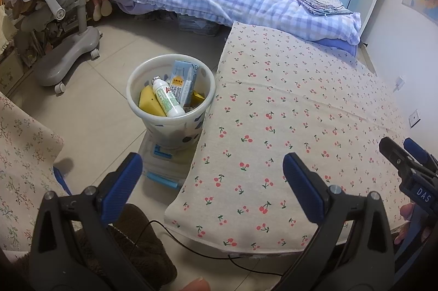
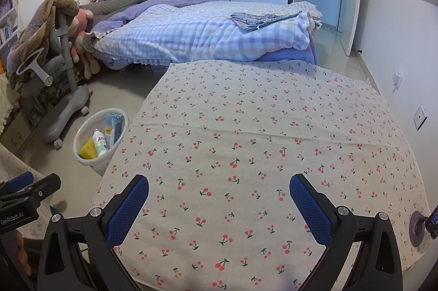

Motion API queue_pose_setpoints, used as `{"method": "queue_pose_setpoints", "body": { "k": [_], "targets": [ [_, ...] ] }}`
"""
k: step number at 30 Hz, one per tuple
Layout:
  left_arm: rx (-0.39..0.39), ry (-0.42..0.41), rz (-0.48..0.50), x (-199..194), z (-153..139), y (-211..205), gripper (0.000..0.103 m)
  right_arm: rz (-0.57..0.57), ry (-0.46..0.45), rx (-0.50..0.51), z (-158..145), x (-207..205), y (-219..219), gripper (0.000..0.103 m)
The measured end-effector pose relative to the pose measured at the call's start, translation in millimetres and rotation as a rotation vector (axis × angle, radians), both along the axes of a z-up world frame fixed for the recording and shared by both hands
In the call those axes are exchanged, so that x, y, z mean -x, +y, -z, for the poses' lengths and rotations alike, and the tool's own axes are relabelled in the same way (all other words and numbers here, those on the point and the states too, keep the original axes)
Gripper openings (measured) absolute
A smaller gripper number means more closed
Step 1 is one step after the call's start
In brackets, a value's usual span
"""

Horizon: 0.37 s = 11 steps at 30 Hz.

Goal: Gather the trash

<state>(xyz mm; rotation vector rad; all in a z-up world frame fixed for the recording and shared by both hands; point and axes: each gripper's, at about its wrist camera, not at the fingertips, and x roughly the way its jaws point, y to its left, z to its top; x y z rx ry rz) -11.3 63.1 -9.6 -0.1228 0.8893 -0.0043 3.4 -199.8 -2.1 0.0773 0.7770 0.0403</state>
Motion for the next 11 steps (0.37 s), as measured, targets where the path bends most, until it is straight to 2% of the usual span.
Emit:
{"method": "queue_pose_setpoints", "body": {
  "k": [11],
  "targets": [
    [-0.001, 0.011, 0.011, -1.2, 1.1, -1.9, 0.102, -0.006, 0.005, -0.01, -0.8, -1.0, -2.4, 0.103]
  ]
}}
